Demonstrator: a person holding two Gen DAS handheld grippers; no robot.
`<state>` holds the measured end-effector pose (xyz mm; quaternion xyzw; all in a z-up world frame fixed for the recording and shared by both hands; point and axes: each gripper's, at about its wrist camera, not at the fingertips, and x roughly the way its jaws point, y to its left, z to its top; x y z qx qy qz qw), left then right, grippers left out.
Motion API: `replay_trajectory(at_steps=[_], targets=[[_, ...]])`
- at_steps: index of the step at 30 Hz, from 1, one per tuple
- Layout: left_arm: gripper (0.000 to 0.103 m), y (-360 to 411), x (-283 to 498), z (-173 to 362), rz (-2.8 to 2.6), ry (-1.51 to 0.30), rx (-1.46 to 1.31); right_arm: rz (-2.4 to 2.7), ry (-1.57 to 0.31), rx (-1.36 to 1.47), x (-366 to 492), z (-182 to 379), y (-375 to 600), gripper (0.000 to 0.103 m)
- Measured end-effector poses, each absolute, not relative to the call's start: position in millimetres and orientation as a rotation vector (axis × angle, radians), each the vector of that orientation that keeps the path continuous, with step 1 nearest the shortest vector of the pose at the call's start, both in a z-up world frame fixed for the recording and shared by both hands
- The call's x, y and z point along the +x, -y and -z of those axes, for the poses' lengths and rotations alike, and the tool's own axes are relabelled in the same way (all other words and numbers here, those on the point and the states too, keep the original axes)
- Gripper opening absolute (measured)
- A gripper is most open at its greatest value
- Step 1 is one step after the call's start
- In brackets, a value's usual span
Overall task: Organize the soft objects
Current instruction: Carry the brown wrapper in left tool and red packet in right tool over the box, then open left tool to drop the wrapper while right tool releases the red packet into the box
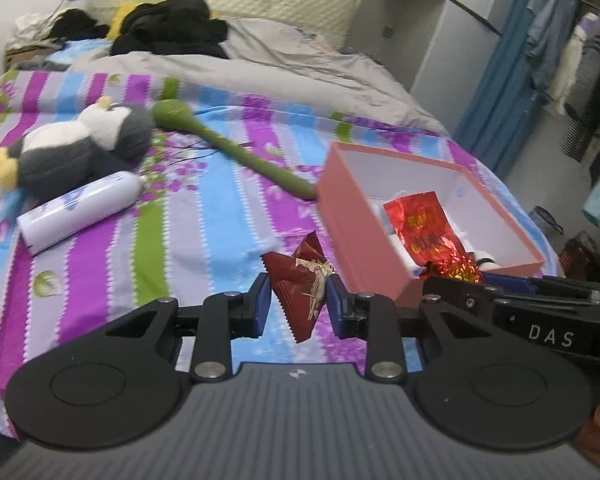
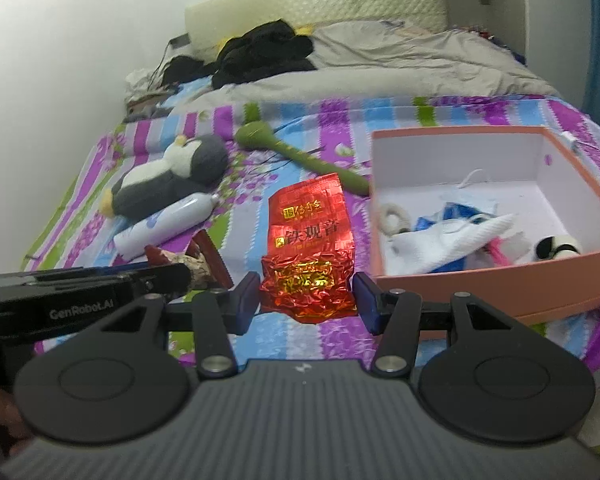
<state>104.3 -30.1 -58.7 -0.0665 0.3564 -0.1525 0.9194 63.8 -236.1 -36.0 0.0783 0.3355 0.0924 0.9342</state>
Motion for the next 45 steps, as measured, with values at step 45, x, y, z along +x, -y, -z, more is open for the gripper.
replay_trajectory(at_steps=[45], targets=[[0.035, 276.7, 346.1, 117.4, 0.562, -0.9, 0.057, 0.051, -0.801, 0.367, 212.0, 102.2, 434.6, 0.054]])
